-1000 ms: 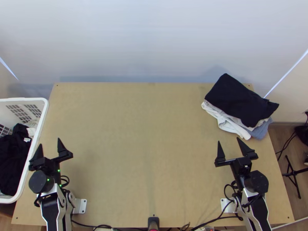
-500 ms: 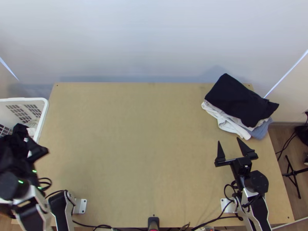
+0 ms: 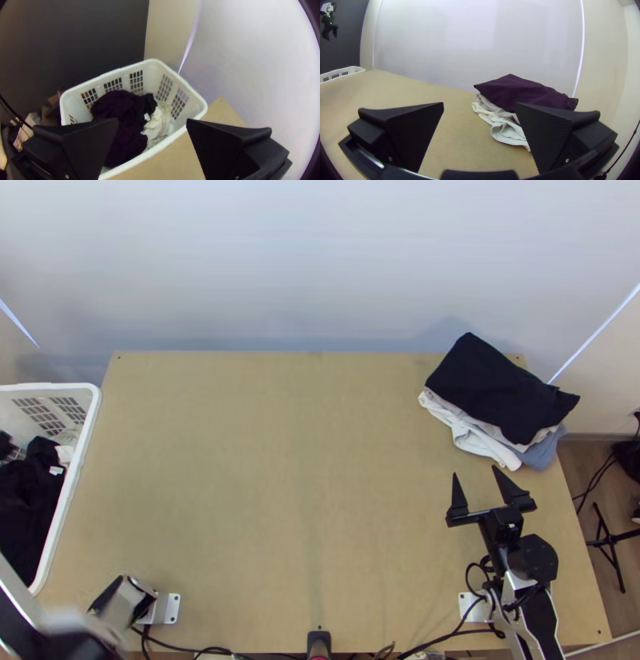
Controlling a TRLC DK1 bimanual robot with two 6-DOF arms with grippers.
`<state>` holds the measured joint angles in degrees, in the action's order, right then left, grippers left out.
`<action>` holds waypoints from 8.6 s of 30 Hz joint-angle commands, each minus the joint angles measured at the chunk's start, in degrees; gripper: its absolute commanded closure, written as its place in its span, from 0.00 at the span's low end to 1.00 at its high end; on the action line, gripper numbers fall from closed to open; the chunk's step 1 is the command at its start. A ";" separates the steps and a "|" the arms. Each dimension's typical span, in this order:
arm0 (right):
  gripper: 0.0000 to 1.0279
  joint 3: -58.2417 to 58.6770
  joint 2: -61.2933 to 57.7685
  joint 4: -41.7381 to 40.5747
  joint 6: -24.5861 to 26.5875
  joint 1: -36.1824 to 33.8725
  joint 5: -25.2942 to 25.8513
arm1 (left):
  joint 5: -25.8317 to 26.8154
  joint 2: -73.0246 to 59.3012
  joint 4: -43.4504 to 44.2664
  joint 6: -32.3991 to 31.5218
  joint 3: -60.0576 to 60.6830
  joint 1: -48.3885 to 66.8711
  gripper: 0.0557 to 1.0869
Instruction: Fold the t-shirt
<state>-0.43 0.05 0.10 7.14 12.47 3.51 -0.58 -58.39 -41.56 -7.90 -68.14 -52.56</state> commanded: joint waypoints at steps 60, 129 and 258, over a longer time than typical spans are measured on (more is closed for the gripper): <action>0.04 -0.01 -0.05 -0.01 -0.11 -0.08 0.01 | 11.13 -72.83 -8.80 8.16 -47.26 -7.56 0.96; 0.04 -0.01 0.03 -0.01 -0.11 0.01 0.01 | -22.80 -26.95 53.95 -12.58 -1.56 127.09 0.97; 0.04 -59.16 -103.50 -11.61 26.17 57.93 5.46 | -15.33 11.55 -3.09 -6.51 29.99 41.92 0.04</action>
<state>-51.31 -86.37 -4.40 31.62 66.46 8.78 -12.78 -46.30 -46.98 -16.91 -41.19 -8.54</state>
